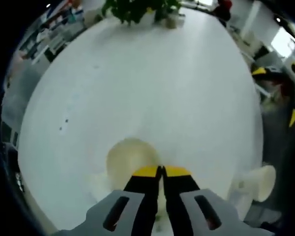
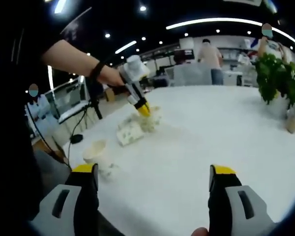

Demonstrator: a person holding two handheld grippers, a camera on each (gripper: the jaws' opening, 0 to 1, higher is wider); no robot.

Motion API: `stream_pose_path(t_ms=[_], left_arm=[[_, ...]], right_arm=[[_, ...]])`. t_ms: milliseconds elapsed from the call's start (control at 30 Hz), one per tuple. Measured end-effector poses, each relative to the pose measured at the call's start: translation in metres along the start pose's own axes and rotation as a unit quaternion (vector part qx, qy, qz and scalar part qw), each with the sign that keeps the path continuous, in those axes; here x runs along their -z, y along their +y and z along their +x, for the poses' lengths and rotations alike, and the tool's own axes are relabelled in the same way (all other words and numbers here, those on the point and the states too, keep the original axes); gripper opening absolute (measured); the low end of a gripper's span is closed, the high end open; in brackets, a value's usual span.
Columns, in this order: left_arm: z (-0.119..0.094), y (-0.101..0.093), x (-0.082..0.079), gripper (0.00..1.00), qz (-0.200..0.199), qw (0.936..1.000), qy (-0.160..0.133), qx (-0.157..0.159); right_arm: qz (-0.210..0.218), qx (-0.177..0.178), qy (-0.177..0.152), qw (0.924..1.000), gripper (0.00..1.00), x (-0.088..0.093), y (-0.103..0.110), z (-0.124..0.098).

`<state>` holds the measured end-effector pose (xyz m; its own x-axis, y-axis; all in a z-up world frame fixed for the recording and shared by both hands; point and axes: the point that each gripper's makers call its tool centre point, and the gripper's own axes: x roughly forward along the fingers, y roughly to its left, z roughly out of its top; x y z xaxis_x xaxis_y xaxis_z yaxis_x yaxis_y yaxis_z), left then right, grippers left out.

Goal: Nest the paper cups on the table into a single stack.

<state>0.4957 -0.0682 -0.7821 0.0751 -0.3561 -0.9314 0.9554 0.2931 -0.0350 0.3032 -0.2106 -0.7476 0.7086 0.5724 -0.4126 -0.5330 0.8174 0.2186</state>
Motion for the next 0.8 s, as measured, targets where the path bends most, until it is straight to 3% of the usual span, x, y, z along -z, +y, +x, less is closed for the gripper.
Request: stream_pose_path(t_ms=[367,800], left_arm=[[-0.02,-0.008,-0.012,0.0,0.021,0.9997,0.0,0.013],[-0.073,-0.02,-0.032,0.0,0.034,0.9985,-0.029,0.033]], right_arm=[[-0.009,0.0,0.001,1.0,0.93,-0.005,0.001,0.0],[-0.023,-0.008,0.001,0.9997,0.96,-0.022,0.021,-0.002]])
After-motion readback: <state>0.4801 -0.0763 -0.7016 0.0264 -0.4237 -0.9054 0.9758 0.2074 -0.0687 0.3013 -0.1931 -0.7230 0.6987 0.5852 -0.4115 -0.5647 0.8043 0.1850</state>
